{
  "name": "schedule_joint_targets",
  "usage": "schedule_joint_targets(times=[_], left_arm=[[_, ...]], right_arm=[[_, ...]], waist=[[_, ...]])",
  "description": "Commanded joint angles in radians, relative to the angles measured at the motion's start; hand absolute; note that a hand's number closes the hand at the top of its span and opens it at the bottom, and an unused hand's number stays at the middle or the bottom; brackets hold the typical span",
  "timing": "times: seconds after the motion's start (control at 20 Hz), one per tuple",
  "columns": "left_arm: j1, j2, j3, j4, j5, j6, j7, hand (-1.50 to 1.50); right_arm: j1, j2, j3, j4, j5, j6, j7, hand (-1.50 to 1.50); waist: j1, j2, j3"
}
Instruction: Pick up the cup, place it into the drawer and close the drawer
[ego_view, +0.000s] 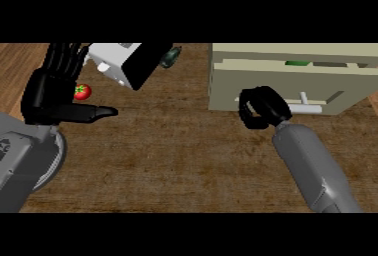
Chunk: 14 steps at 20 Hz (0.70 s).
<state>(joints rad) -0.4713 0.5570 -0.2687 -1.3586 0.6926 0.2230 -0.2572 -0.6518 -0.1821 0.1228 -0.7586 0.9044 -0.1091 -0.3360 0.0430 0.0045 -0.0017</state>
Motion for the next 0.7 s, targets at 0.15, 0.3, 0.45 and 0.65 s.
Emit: schedule_joint_targets(times=[0.15,0.3,0.45,0.65], left_arm=[[0.029,-0.011,0.010,-0.005,-0.007,-0.050,-0.014,-1.50],[0.046,0.031,0.039,-0.043,0.026,-0.085,0.023,-1.50],[0.054,-0.004,0.031,-0.003,0.018,-0.124,-0.035,-1.50],[0.036,-0.008,0.033,0.004,0.009,-0.107,-0.019,-1.50]], right_arm=[[-0.226,-0.071,-0.125,0.346,-0.040,0.007,-0.105,1.50],[-0.227,-0.079,-0.143,0.429,-0.040,-0.014,-0.116,1.50],[-0.310,-0.094,-0.161,0.457,-0.049,0.024,-0.075,1.50],[-0.312,-0.143,-0.182,0.480,-0.073,0.058,-0.140,1.50]], waist=[[0.021,0.023,0.004],[0.040,0.026,0.005],[0.048,0.036,0.004],[0.048,0.042,0.005]])
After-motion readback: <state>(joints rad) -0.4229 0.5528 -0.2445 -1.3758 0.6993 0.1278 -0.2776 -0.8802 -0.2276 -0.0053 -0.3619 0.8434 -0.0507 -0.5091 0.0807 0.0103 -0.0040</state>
